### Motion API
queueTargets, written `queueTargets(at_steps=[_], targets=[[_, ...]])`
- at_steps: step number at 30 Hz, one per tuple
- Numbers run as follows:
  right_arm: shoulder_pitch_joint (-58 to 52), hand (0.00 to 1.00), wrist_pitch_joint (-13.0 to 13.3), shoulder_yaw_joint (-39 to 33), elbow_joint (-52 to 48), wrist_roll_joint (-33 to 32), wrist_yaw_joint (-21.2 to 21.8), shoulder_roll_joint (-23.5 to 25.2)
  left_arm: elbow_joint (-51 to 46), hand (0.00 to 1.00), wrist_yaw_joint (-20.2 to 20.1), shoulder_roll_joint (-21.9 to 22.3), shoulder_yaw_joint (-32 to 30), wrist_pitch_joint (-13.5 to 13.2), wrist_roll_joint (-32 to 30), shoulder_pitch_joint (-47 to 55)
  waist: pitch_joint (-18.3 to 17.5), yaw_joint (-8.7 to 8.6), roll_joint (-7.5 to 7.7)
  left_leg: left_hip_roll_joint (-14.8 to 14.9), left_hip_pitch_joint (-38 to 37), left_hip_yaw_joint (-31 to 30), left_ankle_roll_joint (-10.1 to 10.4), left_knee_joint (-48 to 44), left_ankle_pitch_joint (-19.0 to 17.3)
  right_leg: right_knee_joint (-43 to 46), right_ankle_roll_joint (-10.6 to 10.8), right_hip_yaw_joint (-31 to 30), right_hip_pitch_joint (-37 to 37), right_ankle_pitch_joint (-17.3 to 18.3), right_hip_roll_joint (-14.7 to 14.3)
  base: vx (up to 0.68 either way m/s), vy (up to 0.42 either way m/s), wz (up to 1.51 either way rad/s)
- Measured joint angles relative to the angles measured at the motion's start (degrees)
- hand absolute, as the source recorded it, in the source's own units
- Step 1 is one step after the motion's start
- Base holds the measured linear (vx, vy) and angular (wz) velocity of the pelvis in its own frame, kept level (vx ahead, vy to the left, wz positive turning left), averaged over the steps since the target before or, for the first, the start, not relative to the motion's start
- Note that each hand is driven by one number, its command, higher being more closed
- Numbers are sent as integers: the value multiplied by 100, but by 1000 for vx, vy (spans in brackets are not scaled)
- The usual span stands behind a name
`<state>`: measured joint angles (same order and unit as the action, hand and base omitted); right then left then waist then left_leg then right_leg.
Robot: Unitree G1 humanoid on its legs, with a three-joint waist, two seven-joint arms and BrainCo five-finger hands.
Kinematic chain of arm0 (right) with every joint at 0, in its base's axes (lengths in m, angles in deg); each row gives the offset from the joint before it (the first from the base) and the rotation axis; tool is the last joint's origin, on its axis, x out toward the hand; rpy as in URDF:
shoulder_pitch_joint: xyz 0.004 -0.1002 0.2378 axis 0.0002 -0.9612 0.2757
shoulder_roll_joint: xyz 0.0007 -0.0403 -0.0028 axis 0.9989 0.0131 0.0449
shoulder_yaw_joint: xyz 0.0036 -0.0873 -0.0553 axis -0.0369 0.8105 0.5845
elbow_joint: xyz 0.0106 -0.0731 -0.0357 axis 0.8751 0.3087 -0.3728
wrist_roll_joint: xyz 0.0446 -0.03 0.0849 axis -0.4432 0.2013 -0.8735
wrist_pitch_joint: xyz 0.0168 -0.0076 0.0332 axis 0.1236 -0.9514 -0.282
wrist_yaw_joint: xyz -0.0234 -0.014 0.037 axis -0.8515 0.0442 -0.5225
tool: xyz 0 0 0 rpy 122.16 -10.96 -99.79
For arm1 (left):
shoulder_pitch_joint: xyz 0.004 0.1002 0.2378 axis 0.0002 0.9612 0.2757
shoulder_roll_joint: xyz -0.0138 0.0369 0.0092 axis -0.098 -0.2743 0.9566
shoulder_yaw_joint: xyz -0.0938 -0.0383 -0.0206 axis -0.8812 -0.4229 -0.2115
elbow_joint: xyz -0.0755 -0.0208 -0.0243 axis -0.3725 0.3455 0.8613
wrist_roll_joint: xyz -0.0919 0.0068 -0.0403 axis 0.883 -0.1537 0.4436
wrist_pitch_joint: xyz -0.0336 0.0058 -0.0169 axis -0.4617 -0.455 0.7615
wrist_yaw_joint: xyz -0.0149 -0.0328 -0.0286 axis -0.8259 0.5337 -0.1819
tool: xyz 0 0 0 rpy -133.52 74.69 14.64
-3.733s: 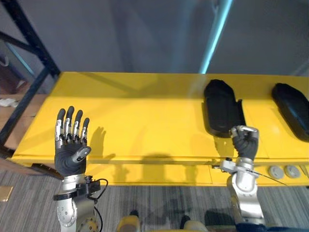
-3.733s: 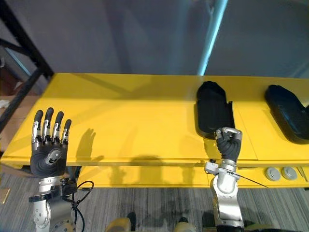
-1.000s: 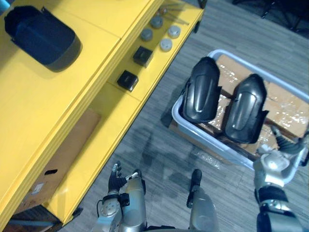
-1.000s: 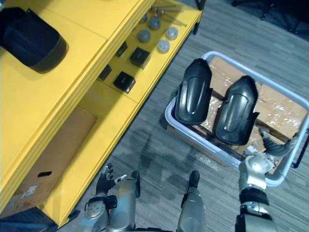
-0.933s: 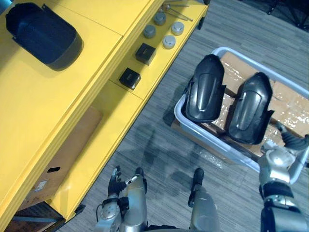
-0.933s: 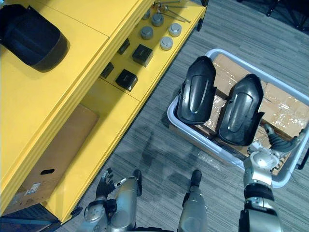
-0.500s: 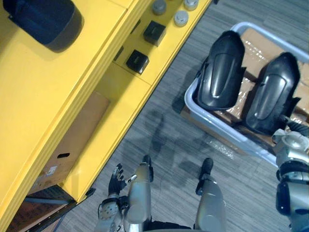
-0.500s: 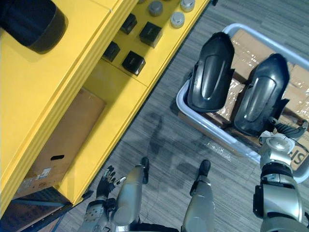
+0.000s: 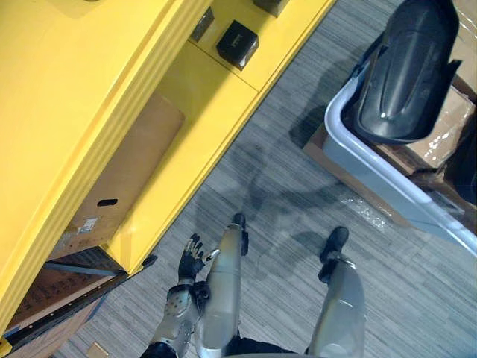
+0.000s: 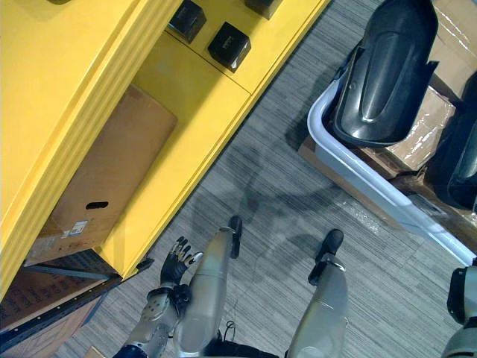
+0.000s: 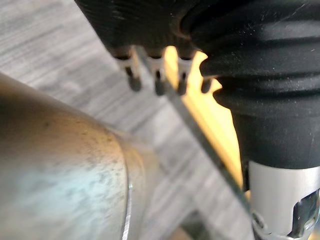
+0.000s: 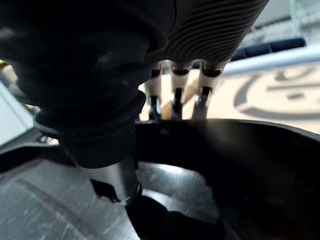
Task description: Walk over and take plastic housings, then place them on the shelf
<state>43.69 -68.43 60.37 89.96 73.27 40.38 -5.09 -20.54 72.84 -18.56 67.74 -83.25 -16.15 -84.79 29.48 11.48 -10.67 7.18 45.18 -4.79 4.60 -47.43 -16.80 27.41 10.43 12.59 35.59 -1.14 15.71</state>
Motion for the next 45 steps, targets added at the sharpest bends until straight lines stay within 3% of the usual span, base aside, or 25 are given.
queueTargets(at_steps=[7,12,15,17,20,21,23,24,27,30,32,38,40,45], targets=[[-5,100,-346,106,-150,874,276,15,-717,0,-147,122,-174,-102,157,30,1,13,4,49,-33,-133,90,130,115,-110,-37,234,-134,-7,-40,2,-21,5],[-116,100,-232,86,-260,1143,306,283,-991,0,-189,126,-379,-198,139,94,7,4,37,147,-277,-163,120,249,141,-203,-54,345,-401,-20,-97,37,-18,2],[-345,100,129,22,-504,1342,202,924,-1580,0,-96,17,-669,-467,95,214,-18,-142,249,195,-778,-116,168,608,225,-545,-119,443,-896,-88,-158,9,-6,1],[-485,100,234,24,-681,1483,77,1213,-1892,0,-267,-150,-840,-420,200,185,-33,-179,441,206,-1019,-88,215,854,314,-773,-151,466,-1112,-140,-221,36,-34,1],[-574,100,339,29,-807,1612,-16,1512,-2226,0,-825,-571,-937,44,189,64,-39,-267,727,222,-1481,-18,269,1284,463,-1112,-176,493,-1510,-243,-278,42,-29,-3],[-669,100,336,30,-1137,1663,-18,1545,-2468,0,-992,-815,-936,431,152,-69,-41,-316,882,226,-1780,100,281,1502,514,-1252,-182,438,-1698,-284,-278,59,-16,-11],[-803,100,338,28,-1554,1834,-38,1544,-2705,0,-1146,-1068,-953,785,149,-197,-46,-470,992,226,-2028,150,288,1631,542,-1372,-182,438,-1916,-302,-282,63,-3,-11],[-969,100,315,27,-2019,1979,-55,1544,-2863,0,-1246,-1353,-990,1120,151,-437,-78,-585,1114,233,-2266,237,298,1793,568,-1463,-182,392,-2078,-316,-286,59,4,-10],[-1164,100,255,23,-2584,2219,-94,1546,-2905,0,-1379,-1785,-1034,1548,204,-1017,-200,-750,1332,257,-2642,426,314,2050,628,-1601,-184,268,-2283,-356,-302,69,1,-23],[-1310,100,98,-74,-2997,2497,-93,1663,-2904,0,-1495,-1942,-992,1941,222,-1619,-303,-914,1486,329,-3032,607,324,2257,639,-1831,-211,154,-2561,-429,-380,46,-1,-26],[-1403,100,83,-116,-3150,2724,-94,1709,-2726,0,-1619,-1977,-799,2215,213,-2041,-431,-989,1557,385,-3112,711,349,2335,653,-1947,-243,97,-2584,-484,-448,34,-8,-25],[-1408,100,128,-153,-3846,3335,-136,1713,-1729,0,-1605,-1955,-273,2916,228,-3000,-556,-1376,1541,437,-3313,867,379,2414,657,-2050,-261,-46,-2684,-542,-507,5,5,-15],[-1409,100,287,-166,-4156,3603,-166,1712,-1480,0,-1600,-1958,-266,3153,444,-3271,-648,-1473,1539,473,-3322,942,390,2413,647,-2140,-263,-123,-2682,-605,-547,-6,22,-21],[-1427,100,1196,-161,-4743,4540,-533,1707,-1098,0,-1618,-1955,101,3678,923,-3819,-857,-1561,1517,591,-3486,1150,440,2405,576,-2209,-287,-346,-2693,-652,-674,4,9,-22]])
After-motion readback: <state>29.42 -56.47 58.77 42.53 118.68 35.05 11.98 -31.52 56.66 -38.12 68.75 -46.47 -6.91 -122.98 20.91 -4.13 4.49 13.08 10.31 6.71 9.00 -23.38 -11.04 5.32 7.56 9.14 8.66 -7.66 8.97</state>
